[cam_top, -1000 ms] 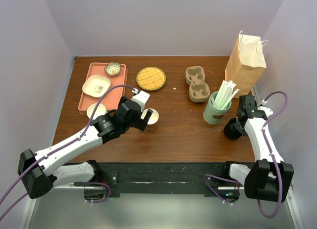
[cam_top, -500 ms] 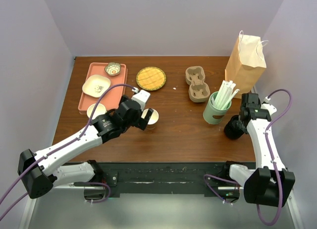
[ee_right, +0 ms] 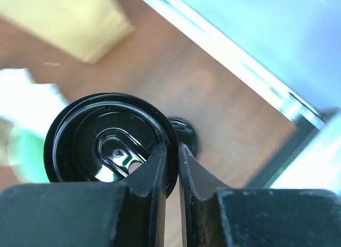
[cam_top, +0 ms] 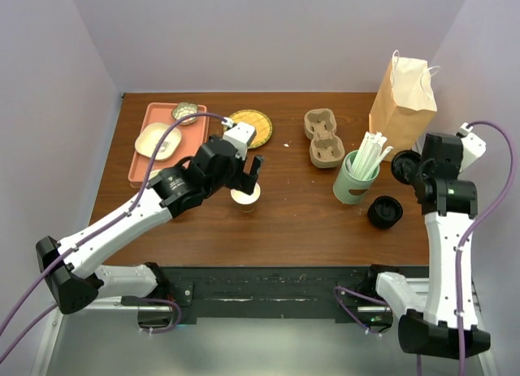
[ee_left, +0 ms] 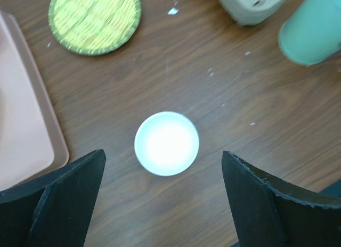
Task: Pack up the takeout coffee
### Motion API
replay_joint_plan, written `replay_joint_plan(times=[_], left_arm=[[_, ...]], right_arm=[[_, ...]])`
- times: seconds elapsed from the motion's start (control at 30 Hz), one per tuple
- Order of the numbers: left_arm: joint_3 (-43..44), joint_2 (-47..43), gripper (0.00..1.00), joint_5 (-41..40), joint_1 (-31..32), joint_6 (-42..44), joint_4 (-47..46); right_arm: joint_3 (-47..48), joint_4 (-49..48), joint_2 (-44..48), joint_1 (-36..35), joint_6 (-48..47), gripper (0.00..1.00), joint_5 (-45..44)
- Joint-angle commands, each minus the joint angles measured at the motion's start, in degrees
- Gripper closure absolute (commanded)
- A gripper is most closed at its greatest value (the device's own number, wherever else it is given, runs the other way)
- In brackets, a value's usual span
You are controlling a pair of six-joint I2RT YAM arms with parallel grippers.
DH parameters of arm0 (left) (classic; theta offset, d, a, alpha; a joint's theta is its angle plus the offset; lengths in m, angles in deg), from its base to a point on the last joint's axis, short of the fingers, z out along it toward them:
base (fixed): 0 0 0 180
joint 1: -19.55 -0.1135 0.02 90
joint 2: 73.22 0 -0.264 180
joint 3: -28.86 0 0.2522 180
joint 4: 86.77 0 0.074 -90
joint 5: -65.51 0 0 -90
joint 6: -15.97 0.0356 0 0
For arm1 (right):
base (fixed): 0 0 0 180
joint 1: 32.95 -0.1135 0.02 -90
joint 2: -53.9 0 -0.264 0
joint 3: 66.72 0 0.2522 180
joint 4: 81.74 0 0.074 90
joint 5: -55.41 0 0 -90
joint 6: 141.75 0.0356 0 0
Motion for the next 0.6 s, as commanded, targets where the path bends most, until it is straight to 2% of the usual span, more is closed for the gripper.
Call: replay_joint_plan(times=[0.0,0.07,0.1,0.23,0.27,0.4,0.57], left_arm=[[8.83,1.51,0.06,5.73,0.03,-5.21,0.15],[13.13,2.57,0.06,8.61,0.03,-6.1,0.77],[14.55,3.53,0.07,9.59,0.03,-6.72,1.82],[21.15,6.96,0.1,16.88,-0.06,-6.98,4.99],[22.64,7.4,0.11,18.2,-0.06,-7.16,5.17],[24.23,7.93,0.12,22.87,-0.06,-8.21,4.82],[24.24,7.67,0.12,27.79,-0.06,-11.46,3.51]], right_arm=[[5.21,-4.74,3.64,-0.63,-7.04,0.9,15.97],[5.48,-8.07,4.53,-0.89,-7.3,0.91,21.69],[5.66,-8.79,4.79,-1.33,-7.39,0.91,27.89],[5.31,-9.68,2.96,-4.22,-6.69,0.91,34.81],[5.22,-10.11,2.69,-5.71,-6.52,0.91,34.64],[5.22,-11.25,1.37,-21.5,-1.97,0.9,27.63],[4.87,-13.18,-2.14,-32.43,3.24,0.9,20.67]])
